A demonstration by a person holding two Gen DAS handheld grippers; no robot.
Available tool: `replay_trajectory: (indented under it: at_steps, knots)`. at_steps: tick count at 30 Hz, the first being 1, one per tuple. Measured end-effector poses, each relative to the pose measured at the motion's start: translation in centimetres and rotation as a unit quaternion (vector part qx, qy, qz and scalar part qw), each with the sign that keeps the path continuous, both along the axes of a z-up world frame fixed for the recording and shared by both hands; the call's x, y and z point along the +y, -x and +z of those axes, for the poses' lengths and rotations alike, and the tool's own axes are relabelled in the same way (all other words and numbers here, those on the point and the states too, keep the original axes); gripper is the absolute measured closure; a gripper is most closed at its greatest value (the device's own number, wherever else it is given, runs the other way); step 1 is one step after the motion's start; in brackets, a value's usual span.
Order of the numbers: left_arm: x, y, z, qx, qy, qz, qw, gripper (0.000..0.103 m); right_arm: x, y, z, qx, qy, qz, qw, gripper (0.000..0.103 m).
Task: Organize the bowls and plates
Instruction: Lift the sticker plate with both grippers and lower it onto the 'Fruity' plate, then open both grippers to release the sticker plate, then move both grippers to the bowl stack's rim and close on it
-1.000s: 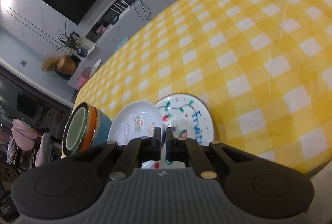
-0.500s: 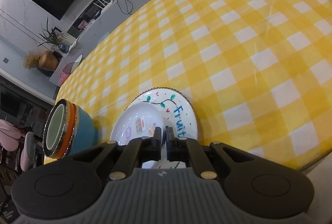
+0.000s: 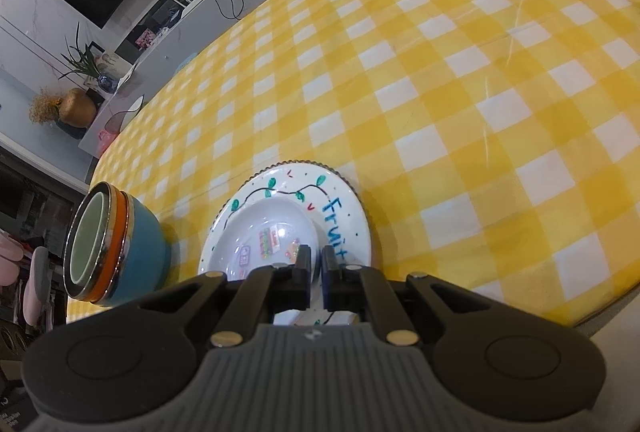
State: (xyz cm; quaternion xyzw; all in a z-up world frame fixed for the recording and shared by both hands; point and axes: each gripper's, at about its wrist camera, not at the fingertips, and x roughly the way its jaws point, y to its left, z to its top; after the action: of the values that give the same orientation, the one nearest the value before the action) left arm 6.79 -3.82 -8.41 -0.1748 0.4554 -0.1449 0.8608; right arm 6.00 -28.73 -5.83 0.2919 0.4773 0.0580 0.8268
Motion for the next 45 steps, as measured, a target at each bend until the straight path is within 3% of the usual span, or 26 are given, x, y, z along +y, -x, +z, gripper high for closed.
replay_trajectory:
  at_steps: [6,10,16,24,30,35,41,45]
  knots:
    - [0.0,0.0,0.0,0.0,0.0,-0.002,1.0,0.096,-0.1,0.0,0.0,0.001,-0.002,-0.002,1.0,0.098]
    - [0.1,0.1,0.0,-0.002,0.0,0.005,1.0,0.096,-0.2,-0.1,0.0,0.0,-0.007,-0.002,1.0,0.091]
    - [0.4,0.7,0.7,-0.018,0.0,0.014,0.9997,0.077,-0.4,0.5,0.7,-0.036,-0.009,-0.006,0.999,0.071]
    - [0.8,1.9,3.8,-0.056,-0.02,0.022,0.998,0.055,1.0,0.7,2.6,-0.079,0.042,0.015,0.996,0.056]
    - [3.4,1.7,7.6,-0.06,-0.007,0.058,0.9965,0.047,2.5,0.0,3.7,-0.083,0.029,0.025,0.996,0.053]
    - [6.9,0.6,10.1,-0.063,-0.026,0.11,0.9915,0.044,5.5,-1.0,4.1,-0.08,0.015,0.051,0.995,0.052]
    - [12.3,-1.5,9.8,-0.04,-0.018,0.201,0.9787,0.043,9.5,-2.6,4.1,-0.075,0.003,0.085,0.994,0.048]
    - [14.1,-2.3,8.7,-0.035,0.008,0.222,0.9744,0.038,11.9,-4.0,4.2,-0.069,-0.003,0.093,0.993,0.044]
